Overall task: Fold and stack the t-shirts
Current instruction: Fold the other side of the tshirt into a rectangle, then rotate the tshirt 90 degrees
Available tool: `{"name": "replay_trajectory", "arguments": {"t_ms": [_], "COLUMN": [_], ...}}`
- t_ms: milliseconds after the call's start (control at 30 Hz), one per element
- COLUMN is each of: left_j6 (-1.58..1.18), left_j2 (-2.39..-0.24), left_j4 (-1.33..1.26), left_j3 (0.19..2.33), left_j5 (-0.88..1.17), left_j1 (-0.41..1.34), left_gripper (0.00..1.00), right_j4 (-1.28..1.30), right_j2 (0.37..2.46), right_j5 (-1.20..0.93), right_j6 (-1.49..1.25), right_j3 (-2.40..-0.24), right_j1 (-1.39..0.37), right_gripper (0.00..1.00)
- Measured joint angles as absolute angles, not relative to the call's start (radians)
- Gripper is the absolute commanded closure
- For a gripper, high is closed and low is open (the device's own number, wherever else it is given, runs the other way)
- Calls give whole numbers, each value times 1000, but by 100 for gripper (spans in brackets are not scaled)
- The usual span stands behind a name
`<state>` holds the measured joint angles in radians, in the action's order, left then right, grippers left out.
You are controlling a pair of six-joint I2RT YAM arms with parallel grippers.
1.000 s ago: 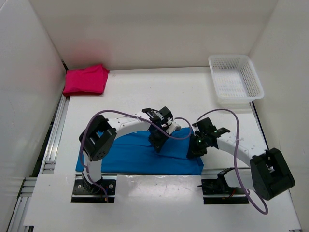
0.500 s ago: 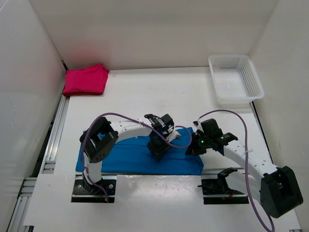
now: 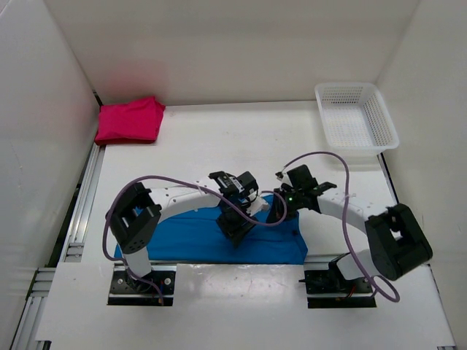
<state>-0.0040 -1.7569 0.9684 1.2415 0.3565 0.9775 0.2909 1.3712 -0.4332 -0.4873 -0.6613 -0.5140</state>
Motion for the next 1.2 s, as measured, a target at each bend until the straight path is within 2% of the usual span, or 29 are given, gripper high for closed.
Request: {"name": "replay_trajectory", "arguments": {"t_ms": [200,533,867,1167,1200], "left_j6": [-4,-4,-4,-4,-4], "left_j2": [-1754,-1648,-1606,-1542,-1543], "left_j4": [994,1002,981,911,903], "left_j3": [1223,1202,1183,1159,1158], "left_j5": [357,355,319,143,119], "left_j1": [976,840,535,197,164], "left_gripper": [37,37,37,35,35], "right_j4": [282,293,365,429,441], "right_j2": [1512,1519,1455,1191,1187], "right_j5": [-446,-480,-384,-89,-60], "right_j6": [-450,-389,-392,-493,-502], "right_j3": [-668,-672,-675,-665,-668], "right_j1": [-567,-702,-859,-910,-907], "right_gripper": [100,100,100,100,94]}}
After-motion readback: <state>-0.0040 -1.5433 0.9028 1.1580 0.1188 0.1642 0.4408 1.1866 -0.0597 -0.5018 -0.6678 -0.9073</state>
